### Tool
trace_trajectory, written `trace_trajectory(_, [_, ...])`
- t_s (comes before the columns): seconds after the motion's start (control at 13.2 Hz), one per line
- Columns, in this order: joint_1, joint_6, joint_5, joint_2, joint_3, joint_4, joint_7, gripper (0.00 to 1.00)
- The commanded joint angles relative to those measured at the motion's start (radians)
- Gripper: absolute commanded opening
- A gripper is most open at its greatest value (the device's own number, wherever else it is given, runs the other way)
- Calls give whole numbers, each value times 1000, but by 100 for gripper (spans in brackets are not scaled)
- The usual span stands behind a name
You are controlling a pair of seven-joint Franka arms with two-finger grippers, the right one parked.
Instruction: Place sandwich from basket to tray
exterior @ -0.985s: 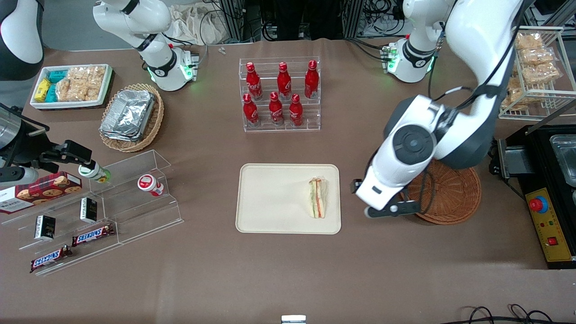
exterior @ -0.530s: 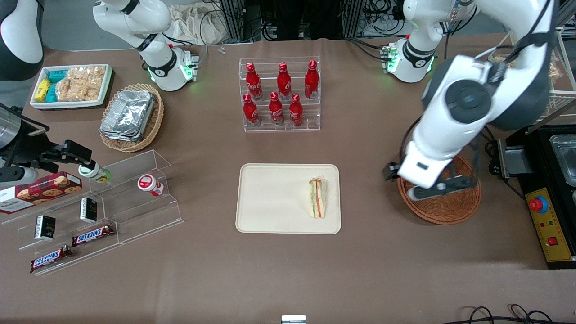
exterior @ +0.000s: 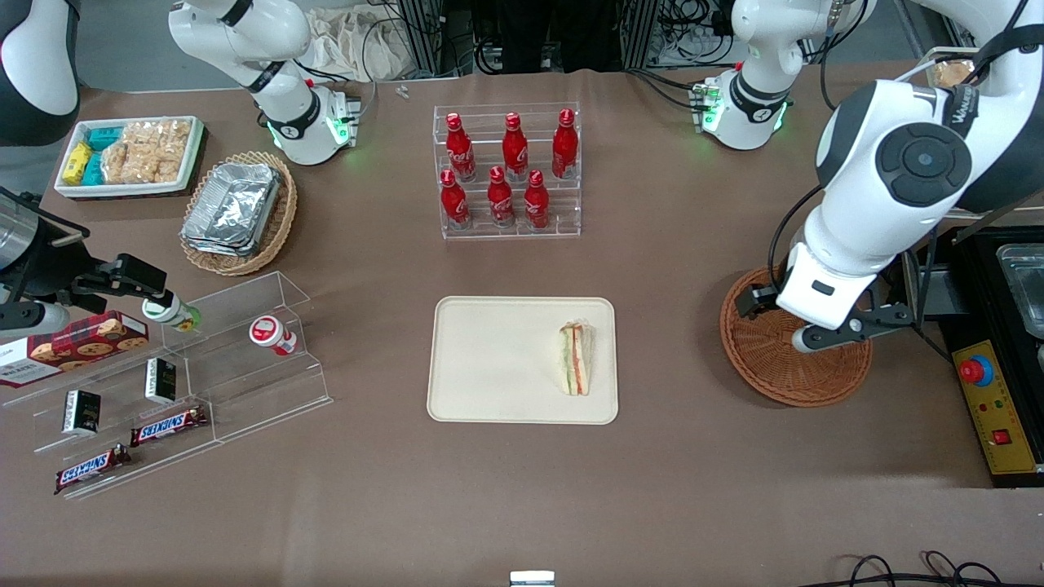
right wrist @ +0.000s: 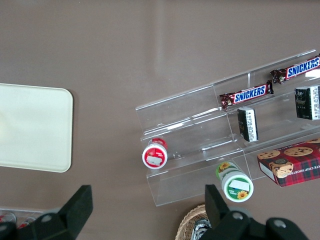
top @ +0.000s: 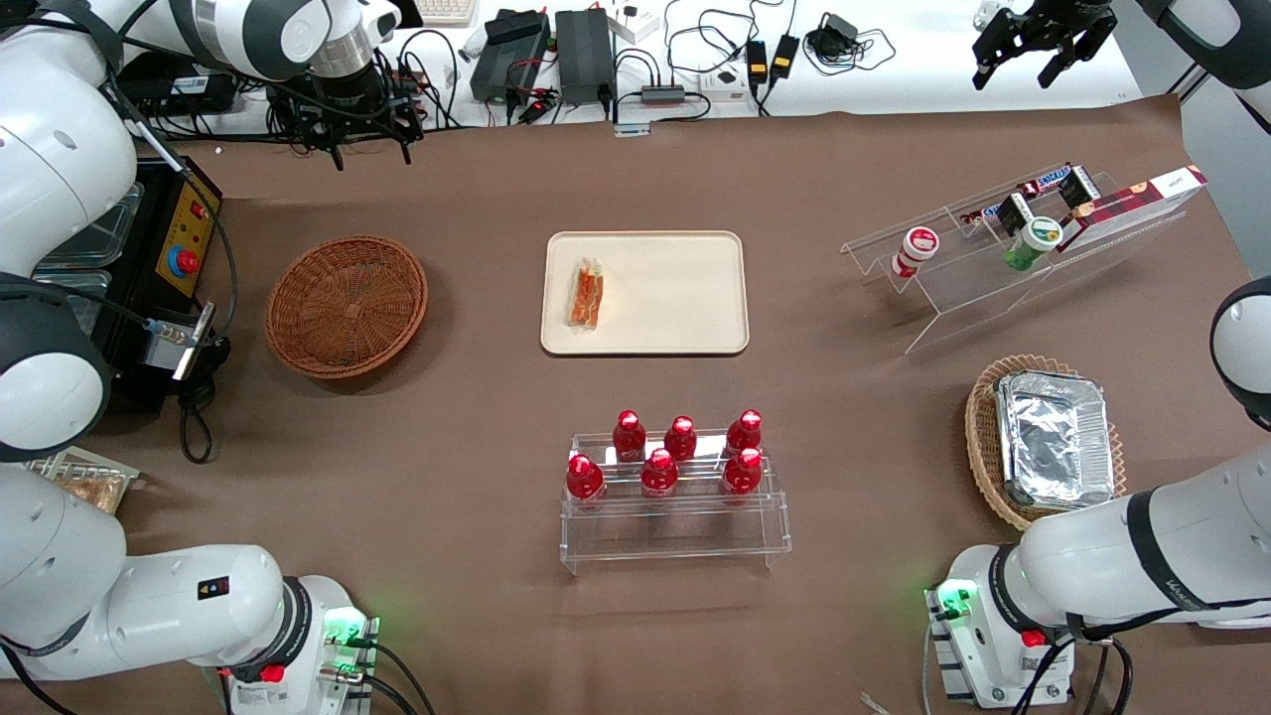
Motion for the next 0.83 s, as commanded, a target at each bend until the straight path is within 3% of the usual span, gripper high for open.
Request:
trace_trajectory(0.0, [-33, -2, -24, -62, 125, -32, 198, 99])
trace_trajectory(0.3, [-181, -11, -148, -91, 431, -37, 439, 99])
trace_trajectory(0.45, [-178, -23, -156, -87, 479, -29, 512, 99])
trace_trajectory(0.76, [-149, -39, -164, -39, 481, 51, 507, 100])
